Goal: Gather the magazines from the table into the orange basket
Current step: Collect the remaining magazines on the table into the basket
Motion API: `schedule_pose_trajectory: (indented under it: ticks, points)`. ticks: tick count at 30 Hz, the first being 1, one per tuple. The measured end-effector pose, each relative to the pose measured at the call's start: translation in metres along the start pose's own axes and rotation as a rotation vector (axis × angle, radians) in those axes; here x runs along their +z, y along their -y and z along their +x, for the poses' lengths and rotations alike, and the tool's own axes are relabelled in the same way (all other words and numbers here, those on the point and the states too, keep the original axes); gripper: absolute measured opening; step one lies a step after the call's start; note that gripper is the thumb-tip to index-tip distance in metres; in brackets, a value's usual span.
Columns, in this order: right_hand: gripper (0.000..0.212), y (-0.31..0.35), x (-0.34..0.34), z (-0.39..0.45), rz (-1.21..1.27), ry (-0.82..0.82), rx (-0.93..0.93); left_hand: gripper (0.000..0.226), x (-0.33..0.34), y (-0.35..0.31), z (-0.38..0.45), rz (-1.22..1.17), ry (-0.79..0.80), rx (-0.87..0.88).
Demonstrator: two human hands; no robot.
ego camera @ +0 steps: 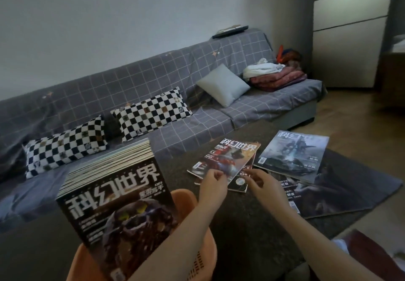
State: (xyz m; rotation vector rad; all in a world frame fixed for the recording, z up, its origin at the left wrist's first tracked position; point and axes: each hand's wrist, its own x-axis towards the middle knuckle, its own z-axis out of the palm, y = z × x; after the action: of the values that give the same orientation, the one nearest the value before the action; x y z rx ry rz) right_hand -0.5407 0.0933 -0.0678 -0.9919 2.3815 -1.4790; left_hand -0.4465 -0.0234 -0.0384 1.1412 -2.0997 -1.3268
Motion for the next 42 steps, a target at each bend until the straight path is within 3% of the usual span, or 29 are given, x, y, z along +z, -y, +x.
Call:
schedule_pose_trajectory:
  ticks: [11, 14, 19, 28, 33, 37, 42]
  points:
    - [0.045, -0.049, 0.063, 0.075, -0.245, -0.074, 0.115, 0.033, 0.039, 0.000, 0.145, 0.362, -0.154, -0.133]
    - [0.051, -0.057, 0.078, 0.075, -0.395, -0.109, 0.037, 0.041, 0.042, 0.002, 0.177, 0.439, -0.143, -0.199]
    - [0.055, -0.059, 0.084, 0.082, -0.439, -0.143, 0.017, 0.064, 0.049, 0.007, 0.208, 0.683, -0.069, -0.297]
    - [0.060, -0.068, 0.087, 0.083, -0.406, -0.141, 0.098, 0.088, 0.054, 0.020, 0.215, 0.663, -0.106, -0.288]
    - [0.066, -0.068, 0.079, 0.083, -0.222, -0.155, 0.212, 0.072, 0.047, 0.009, 0.186, 0.660, -0.210, -0.267]
    - [0.053, -0.061, 0.064, 0.077, -0.123, -0.107, 0.271, 0.039, 0.028, 0.001, 0.153, 0.486, -0.225, -0.268]
    - [0.044, -0.046, 0.043, 0.061, 0.099, -0.064, 0.400, 0.028, 0.009, -0.014, 0.102, 0.299, -0.251, -0.175]
